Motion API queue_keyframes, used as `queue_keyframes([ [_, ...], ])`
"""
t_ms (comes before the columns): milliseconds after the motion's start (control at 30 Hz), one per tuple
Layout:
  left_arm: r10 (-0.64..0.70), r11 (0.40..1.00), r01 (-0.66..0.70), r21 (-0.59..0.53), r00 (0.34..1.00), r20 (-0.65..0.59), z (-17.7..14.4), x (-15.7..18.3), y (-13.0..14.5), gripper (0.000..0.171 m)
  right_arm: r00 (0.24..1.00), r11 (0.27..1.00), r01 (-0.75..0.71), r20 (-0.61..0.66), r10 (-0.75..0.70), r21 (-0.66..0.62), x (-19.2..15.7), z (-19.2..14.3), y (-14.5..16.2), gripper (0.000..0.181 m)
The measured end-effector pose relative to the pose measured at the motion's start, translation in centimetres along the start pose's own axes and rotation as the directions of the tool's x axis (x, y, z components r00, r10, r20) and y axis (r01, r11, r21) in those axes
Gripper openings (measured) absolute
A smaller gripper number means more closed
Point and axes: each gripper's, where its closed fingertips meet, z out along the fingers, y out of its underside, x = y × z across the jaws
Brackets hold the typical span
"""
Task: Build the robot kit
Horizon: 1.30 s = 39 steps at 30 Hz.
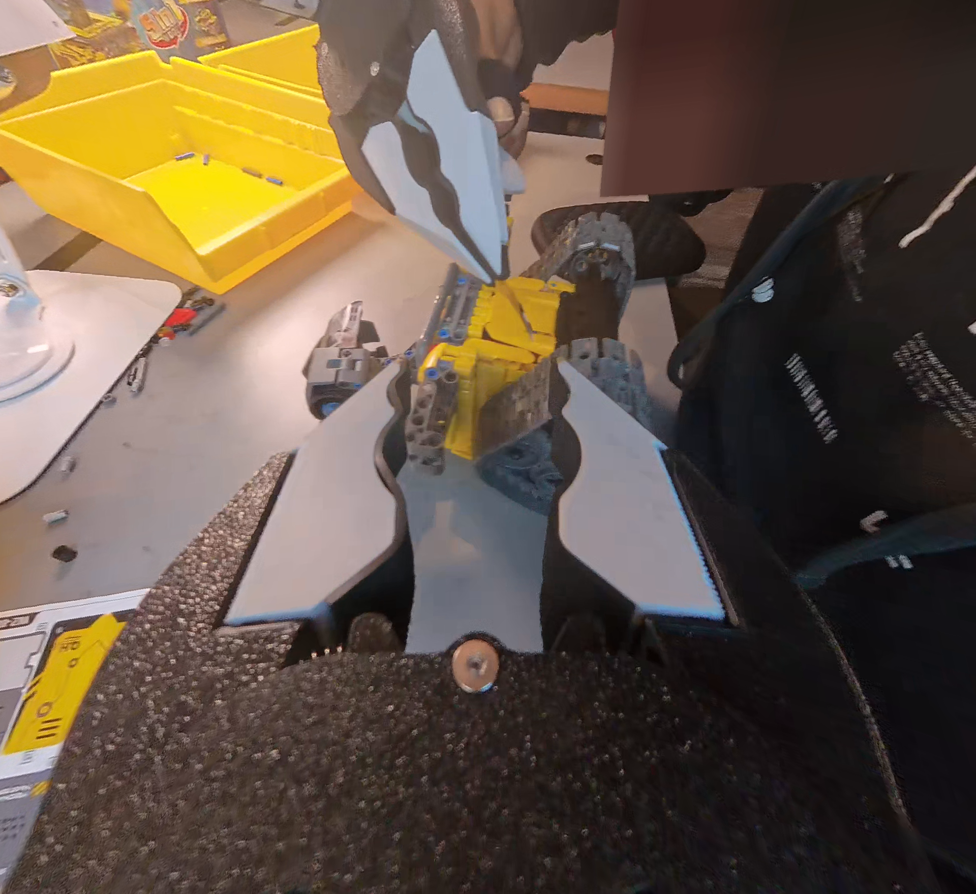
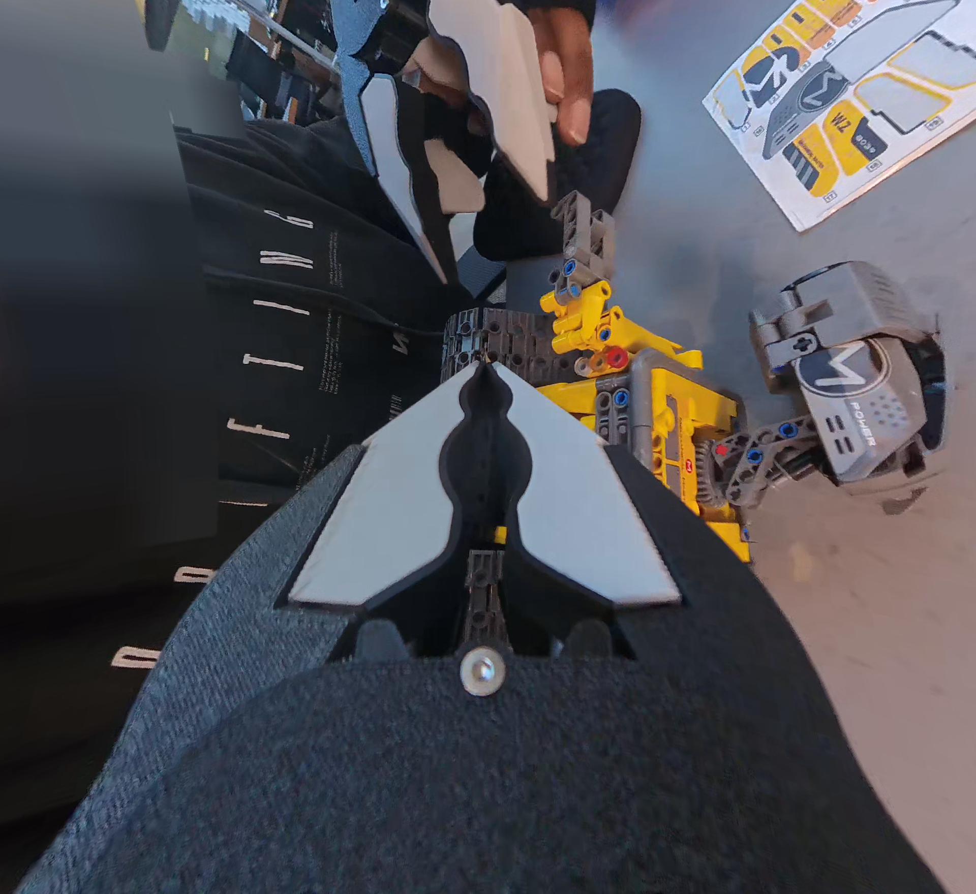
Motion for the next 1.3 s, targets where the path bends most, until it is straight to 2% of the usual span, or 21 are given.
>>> queue_keyframes([
  [133, -0.008, 1.000, 0.008, 0.010, 1.000, 0.012, 0.7, -2.4, 0.9, 0.056, 0.997, 0.998, -0.063, 0.034, 0.062, 0.002, 0.1, 0.2, 0.0, 0.000],
  [333, -0.030, 0.999, 0.031, 0.020, 0.997, -0.074, 1.6, -2.2, 2.6, 0.053, 0.995, 0.995, -0.094, 0.020, 0.095, -0.019, 0.7, 0.3, 0.2, 0.000],
  [733, -0.007, 0.998, 0.011, 0.061, 0.998, -0.070, 1.5, -1.8, 2.7, 0.018, 0.992, 0.989, -0.119, -0.059, 0.114, -0.091, 1.3, 0.9, 0.6, 0.000],
  [1300, 0.026, 0.999, -0.023, 0.048, 0.998, -0.053, 1.1, -1.0, 3.1, 0.018, 0.964, 0.982, -0.168, -0.220, 0.147, -0.081, 2.2, 0.9, 1.2, 0.000],
])
